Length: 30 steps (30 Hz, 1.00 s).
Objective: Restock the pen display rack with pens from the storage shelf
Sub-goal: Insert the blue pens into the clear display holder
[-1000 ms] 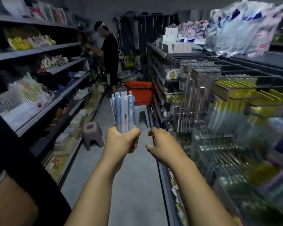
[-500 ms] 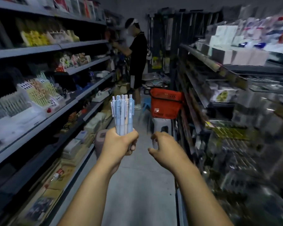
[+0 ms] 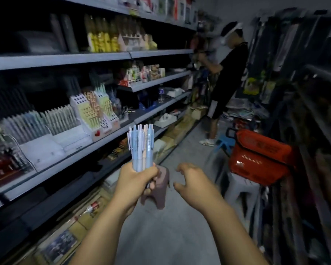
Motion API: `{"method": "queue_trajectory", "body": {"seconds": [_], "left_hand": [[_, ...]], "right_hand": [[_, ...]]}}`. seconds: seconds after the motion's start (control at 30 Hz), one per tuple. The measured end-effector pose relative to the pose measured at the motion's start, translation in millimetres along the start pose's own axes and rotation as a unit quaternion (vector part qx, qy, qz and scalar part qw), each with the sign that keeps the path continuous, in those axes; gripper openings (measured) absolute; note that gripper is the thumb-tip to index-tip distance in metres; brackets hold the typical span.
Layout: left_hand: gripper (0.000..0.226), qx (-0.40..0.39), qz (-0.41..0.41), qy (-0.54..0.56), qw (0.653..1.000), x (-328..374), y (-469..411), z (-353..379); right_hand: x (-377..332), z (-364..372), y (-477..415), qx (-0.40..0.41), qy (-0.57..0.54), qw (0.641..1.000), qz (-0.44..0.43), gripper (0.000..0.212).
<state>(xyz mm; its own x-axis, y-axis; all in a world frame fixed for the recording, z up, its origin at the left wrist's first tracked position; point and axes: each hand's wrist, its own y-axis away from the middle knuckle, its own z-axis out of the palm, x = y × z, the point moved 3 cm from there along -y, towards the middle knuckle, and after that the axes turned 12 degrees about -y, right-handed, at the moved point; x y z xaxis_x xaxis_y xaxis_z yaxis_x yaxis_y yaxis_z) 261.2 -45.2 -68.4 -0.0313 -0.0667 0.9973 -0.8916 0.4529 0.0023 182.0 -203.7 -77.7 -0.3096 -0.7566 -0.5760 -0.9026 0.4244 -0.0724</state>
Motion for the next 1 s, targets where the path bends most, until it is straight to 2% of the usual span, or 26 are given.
{"method": "queue_trajectory", "body": {"seconds": [0.1, 0.2, 0.37, 0.53, 0.63, 0.7, 0.83, 0.9, 1.0], "left_hand": [[0.009, 0.002, -0.004, 0.01, 1.0, -14.5, -68.5, -19.3], [0.009, 0.01, -0.015, 0.017, 1.0, -23.6, -131.1, -42.5], [0.008, 0.061, -0.022, 0.042, 0.997, -32.9, -223.4, -76.7], [0.04, 0.118, -0.041, 0.039, 0.991, -39.6, -295.6, -99.2], [0.03, 0.157, -0.055, 0.039, 0.985, -49.4, -338.4, -111.2], [0.022, 0.185, -0.055, 0.043, 0.98, -56.2, -365.7, -118.6], [0.021, 0.25, -0.07, 0.063, 0.964, -64.0, -411.9, -132.0], [0.024, 0.263, -0.076, 0.07, 0.959, -64.1, -417.5, -136.7], [0.021, 0.309, -0.082, 0.073, 0.945, -66.7, -425.4, -152.2]], "right_hand": [[-7.5, 18.7, -78.1, -0.014, -0.002, 1.0, -0.021, 0.04], [-21.8, 32.7, -149.3, -0.038, -0.011, 0.998, -0.04, 0.036], [-39.2, 51.3, -256.7, -0.049, -0.032, 0.995, -0.086, 0.038], [-49.0, 81.3, -350.6, -0.09, -0.073, 0.984, -0.139, 0.032], [-59.9, 102.8, -407.8, -0.11, -0.111, 0.971, -0.183, 0.022], [-67.7, 119.9, -443.4, -0.144, -0.142, 0.956, -0.211, 0.011], [-86.4, 148.4, -510.2, -0.223, -0.245, 0.914, -0.233, 0.014], [-97.4, 158.6, -523.0, -0.251, -0.319, 0.892, -0.198, 0.011], [-129.6, 178.9, -545.6, -0.335, -0.413, 0.831, -0.162, 0.011]]}}
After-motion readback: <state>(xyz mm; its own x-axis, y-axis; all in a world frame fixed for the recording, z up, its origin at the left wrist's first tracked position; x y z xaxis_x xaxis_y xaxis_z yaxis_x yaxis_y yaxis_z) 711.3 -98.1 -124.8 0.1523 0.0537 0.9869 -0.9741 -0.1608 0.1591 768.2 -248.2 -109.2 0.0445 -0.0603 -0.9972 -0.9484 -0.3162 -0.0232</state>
